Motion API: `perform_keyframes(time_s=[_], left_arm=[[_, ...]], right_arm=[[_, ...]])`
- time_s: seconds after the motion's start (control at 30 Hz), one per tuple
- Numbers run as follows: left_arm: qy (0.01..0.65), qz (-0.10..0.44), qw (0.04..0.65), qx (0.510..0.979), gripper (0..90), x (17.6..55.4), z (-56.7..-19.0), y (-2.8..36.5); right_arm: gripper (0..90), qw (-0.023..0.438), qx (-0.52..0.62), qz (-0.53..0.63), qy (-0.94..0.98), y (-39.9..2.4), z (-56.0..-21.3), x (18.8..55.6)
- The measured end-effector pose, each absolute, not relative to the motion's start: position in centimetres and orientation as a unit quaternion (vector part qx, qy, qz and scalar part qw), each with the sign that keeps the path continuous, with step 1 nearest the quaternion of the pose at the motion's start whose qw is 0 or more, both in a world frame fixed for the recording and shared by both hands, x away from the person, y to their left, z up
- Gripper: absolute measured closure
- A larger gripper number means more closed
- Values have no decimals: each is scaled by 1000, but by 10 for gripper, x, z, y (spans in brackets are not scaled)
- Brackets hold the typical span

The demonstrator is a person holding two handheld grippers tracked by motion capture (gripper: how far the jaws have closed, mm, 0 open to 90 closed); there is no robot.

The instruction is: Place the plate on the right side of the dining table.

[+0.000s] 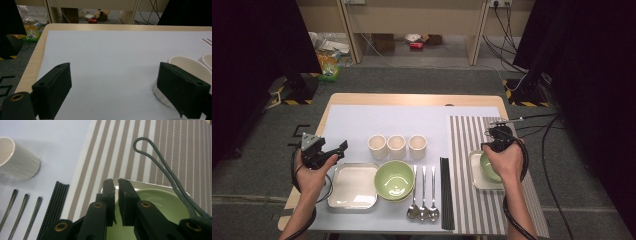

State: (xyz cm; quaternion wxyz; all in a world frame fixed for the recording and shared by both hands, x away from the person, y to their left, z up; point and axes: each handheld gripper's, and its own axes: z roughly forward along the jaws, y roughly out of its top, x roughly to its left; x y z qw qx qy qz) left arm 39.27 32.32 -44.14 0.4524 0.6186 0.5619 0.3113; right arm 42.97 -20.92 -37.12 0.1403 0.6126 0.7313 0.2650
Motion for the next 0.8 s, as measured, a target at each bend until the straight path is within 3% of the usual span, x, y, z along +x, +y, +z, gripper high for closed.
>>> perform_keyframes(time_s=[0.8], left_arm=[[565, 311, 455, 614, 115, 391, -440, 326]], right_arm=[[838, 119, 582, 272, 757, -160, -375, 435]])
